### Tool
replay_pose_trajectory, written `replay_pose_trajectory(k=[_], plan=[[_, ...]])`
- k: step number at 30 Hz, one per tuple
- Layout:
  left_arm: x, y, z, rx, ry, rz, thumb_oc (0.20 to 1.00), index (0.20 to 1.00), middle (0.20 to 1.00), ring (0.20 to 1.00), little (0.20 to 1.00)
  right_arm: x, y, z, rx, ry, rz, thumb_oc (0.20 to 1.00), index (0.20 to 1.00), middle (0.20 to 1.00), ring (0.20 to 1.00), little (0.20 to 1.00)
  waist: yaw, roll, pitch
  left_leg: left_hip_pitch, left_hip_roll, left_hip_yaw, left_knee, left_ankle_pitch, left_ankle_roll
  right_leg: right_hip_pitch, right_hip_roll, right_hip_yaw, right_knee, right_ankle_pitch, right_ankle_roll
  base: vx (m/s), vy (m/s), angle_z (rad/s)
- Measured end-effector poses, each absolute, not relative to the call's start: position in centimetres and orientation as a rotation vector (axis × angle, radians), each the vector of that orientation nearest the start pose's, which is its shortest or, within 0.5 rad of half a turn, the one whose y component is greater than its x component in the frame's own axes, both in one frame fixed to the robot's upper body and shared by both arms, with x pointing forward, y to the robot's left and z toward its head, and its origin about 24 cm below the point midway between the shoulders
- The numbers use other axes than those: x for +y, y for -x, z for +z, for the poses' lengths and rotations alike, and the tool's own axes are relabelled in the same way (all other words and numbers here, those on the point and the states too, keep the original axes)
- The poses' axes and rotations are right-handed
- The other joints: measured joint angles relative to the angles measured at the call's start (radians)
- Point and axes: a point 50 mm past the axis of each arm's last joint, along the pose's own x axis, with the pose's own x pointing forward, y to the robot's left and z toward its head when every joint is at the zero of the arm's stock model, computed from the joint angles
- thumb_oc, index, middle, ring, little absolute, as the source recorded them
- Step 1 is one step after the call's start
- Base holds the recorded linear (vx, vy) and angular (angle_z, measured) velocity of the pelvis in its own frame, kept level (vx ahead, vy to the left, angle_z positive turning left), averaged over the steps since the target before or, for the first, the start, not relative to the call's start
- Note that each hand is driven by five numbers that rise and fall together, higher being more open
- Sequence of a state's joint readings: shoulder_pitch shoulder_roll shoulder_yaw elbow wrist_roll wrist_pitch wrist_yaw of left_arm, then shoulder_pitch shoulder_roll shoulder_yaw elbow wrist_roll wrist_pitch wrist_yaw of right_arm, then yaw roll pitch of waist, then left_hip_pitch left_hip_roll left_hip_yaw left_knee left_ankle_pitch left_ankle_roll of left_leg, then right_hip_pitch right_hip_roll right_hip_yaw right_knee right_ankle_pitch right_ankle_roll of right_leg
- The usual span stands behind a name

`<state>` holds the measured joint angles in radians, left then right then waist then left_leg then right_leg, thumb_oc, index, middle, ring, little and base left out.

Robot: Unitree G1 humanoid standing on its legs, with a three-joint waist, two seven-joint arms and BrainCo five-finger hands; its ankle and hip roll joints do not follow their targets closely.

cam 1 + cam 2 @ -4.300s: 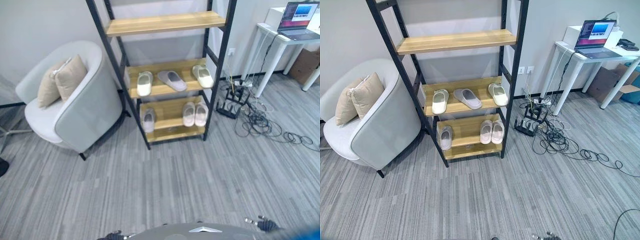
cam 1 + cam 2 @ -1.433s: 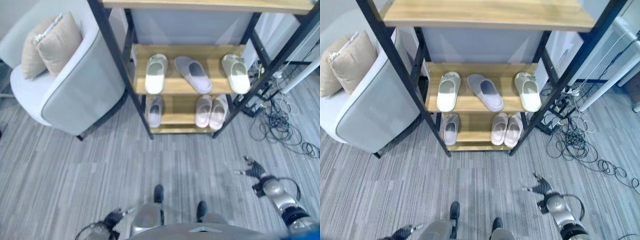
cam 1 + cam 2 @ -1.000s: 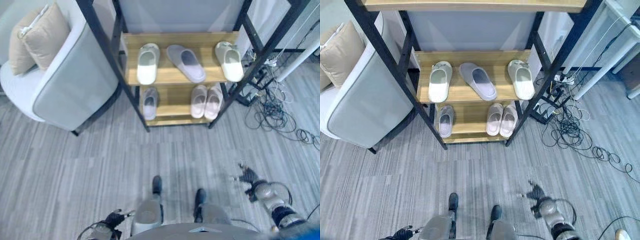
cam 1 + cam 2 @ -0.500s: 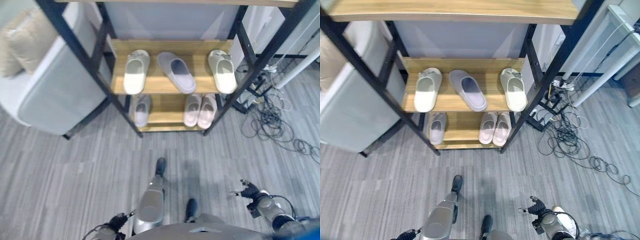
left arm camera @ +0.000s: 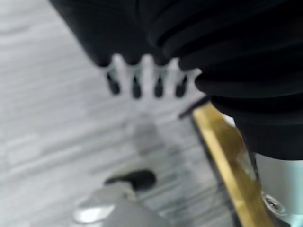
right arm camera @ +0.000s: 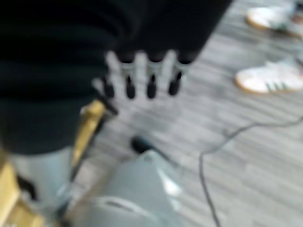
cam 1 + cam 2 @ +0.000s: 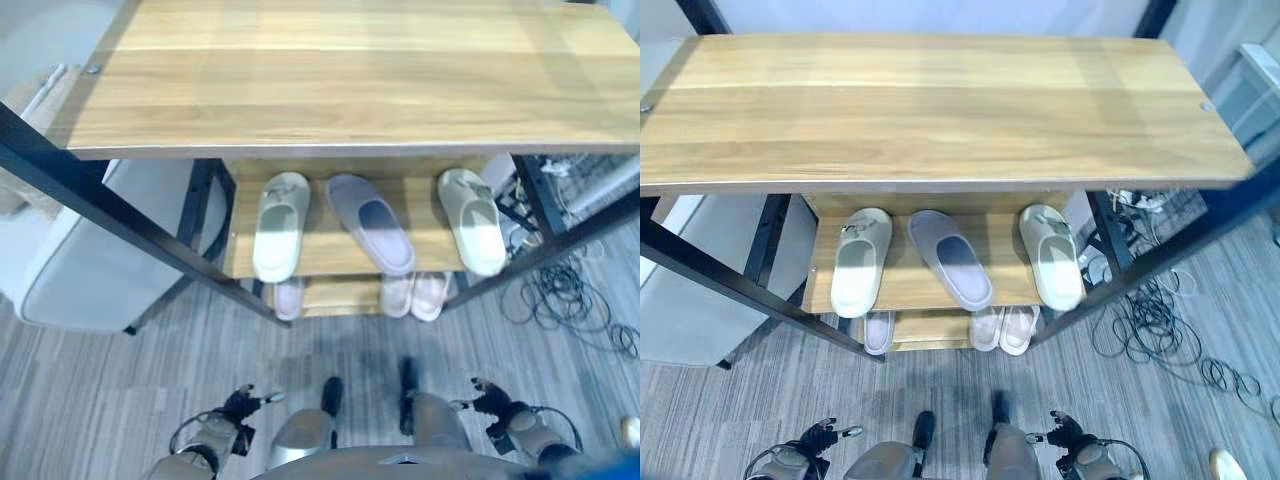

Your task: Arrange the slippers neatly on the shoe rack.

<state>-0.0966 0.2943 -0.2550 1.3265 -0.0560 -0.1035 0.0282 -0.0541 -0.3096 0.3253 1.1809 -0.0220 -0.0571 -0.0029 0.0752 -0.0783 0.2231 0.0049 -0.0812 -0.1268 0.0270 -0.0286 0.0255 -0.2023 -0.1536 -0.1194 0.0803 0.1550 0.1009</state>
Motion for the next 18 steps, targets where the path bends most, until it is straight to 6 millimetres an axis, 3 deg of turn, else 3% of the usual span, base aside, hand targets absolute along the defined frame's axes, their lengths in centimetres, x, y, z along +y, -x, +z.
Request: replay_pose_trajectory(k=[1, 3, 5, 7, 10, 14, 18], plan=[[25.1, -10.6, -15.4, 1.162, -0.391, 0.024, 1.0, 1.0, 1.0, 1.0, 1.0, -23.6, -11.8, -15.2, 1.114, 0.48, 0.132, 1.0, 1.0, 1.0, 1.0, 1.0, 0.015, -0.024, -0.008, 0.003, -0.009, -0.007, 0.02, -0.019, -0.016, 0.022, -0.012, -0.023, -0.002, -0.048, -0.044, 0.04, -0.122, 0.54], [24.6, -9.4, -15.8, 1.19, -0.357, 0.035, 1.0, 1.0, 1.0, 1.0, 1.0, -23.6, -11.6, -15.2, 1.117, 0.479, 0.133, 1.0, 1.0, 1.0, 1.0, 1.0, 0.023, -0.02, -0.017, -0.007, 0.013, -0.031, 0.043, -0.043, -0.044, 0.065, 0.011, -0.05, -0.055, -0.042, -0.046, 0.04, -0.074, 0.47], [24.3, -8.3, -16.1, 1.215, -0.336, 0.042, 1.0, 1.0, 1.0, 1.0, 1.0, -23.5, -11.8, -15.2, 1.113, 0.479, 0.132, 1.0, 1.0, 1.0, 1.0, 1.0, 0.04, -0.019, -0.02, -0.005, 0.049, -0.038, 0.036, -0.055, -0.044, 0.103, 0.048, -0.09, -0.118, -0.022, -0.07, 0.07, -0.1, 0.43], [24.2, -7.7, -16.2, 1.231, -0.333, 0.04, 1.0, 1.0, 1.0, 1.0, 1.0, -23.5, -12.0, -15.1, 1.106, 0.481, 0.132, 1.0, 1.0, 1.0, 1.0, 1.0, 0.05, -0.025, -0.028, -0.004, 0.057, -0.039, 0.04, -0.057, -0.048, 0.125, 0.06, -0.093, -0.15, -0.008, -0.078, 0.05, -0.079, 0.06], [24.4, -6.9, -16.3, 1.255, -0.339, 0.046, 1.0, 1.0, 1.0, 1.0, 1.0, -22.7, -12.2, -15.1, 1.079, 0.493, 0.176, 1.0, 1.0, 1.0, 1.0, 1.0, 0.052, -0.04, -0.057, -0.005, 0.063, -0.051, 0.035, -0.059, -0.053, 0.142, 0.065, -0.112, -0.173, -0.007, -0.072, 0.05, -0.035, 0.11], [24.9, -6.1, -16.3, 1.279, -0.356, 0.046, 1.0, 1.0, 1.0, 1.0, 1.0, -22.1, -11.1, -15.5, 1.104, 0.525, 0.23, 1.0, 1.0, 1.0, 1.0, 1.0, 0.051, -0.063, -0.114, -0.002, 0.058, -0.053, 0.023, -0.049, -0.052, 0.141, 0.059, -0.113, -0.176, -0.005, -0.067, 0.04, -0.003, 0.04], [25.3, -5.6, -16.3, 1.292, -0.383, 0.035, 1.0, 1.0, 1.0, 1.0, 1.0, -21.2, -10.0, -15.9, 1.113, 0.496, 0.257, 1.0, 1.0, 1.0, 1.0, 1.0, 0.048, -0.057, -0.146, 0.016, 0.065, -0.048, -0.038, -0.006, -0.019, 0.14, 0.05, -0.12, -0.175, -0.031, -0.018, 0.03, 0.006, 0.06]])
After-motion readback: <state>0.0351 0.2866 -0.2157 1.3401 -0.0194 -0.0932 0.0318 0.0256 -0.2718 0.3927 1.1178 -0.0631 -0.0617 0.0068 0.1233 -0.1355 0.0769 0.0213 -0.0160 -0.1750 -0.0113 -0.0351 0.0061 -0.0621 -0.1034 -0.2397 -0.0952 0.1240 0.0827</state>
